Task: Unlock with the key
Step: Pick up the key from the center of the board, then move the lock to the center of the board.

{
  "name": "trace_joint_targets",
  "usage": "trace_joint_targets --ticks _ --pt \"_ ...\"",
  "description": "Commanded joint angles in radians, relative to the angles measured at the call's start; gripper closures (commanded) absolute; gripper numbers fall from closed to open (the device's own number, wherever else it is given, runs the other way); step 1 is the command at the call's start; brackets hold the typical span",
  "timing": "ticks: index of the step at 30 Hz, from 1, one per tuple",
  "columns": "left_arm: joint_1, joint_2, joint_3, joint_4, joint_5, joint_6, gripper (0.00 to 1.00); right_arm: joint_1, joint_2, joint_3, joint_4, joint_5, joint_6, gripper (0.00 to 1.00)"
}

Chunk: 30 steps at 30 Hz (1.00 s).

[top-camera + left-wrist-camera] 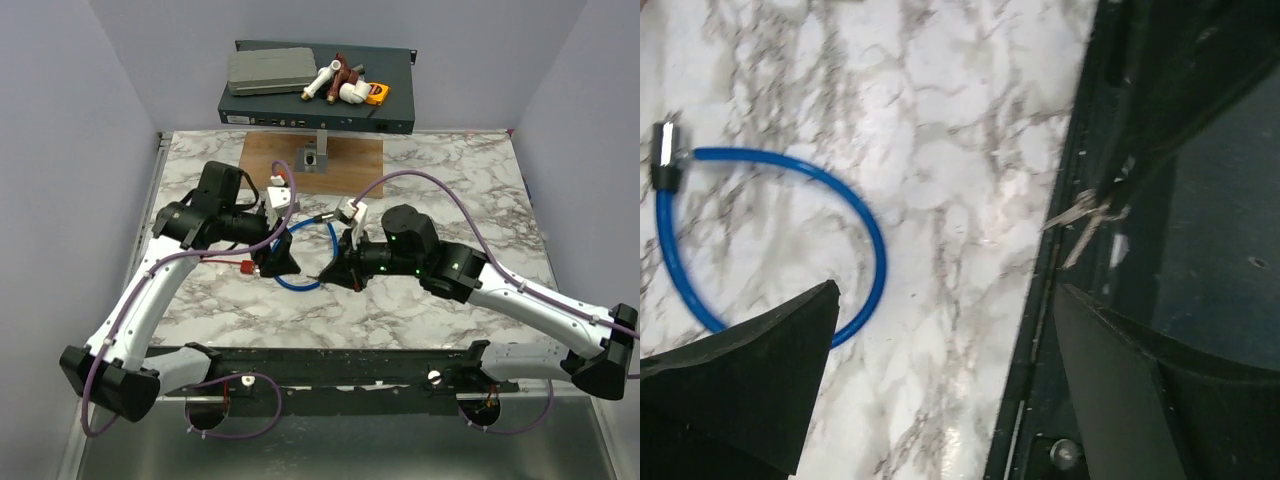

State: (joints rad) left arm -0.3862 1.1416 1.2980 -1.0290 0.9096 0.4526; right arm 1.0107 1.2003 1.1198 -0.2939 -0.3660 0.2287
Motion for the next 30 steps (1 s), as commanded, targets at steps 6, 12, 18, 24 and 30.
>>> trace_joint_targets --ticks 6,12,18,24,30 --pt "-0.001 0.282 -0.025 0.297 -0.362 -0.097 0.18 -0.017 -0.239 -0.136 -0.125 0.293 0.117 0.99" --pt "-0.048 0.567 0.135 0.327 -0.529 -0.12 0.22 -0.017 -0.375 -0.179 -0.153 0.35 0.198 0.99" --pt "-0.079 0.763 0.281 0.359 -0.67 -0.151 0.23 -0.017 -0.424 -0.168 -0.152 0.395 0.201 0.99" --pt "-0.088 0.892 0.404 0.313 -0.711 -0.145 0.22 -0.017 -0.406 -0.12 -0.136 0.404 0.184 0.99" --pt "-0.088 0.993 0.507 0.225 -0.659 -0.115 0.38 -0.017 -0.377 -0.068 -0.12 0.397 0.171 0.99"
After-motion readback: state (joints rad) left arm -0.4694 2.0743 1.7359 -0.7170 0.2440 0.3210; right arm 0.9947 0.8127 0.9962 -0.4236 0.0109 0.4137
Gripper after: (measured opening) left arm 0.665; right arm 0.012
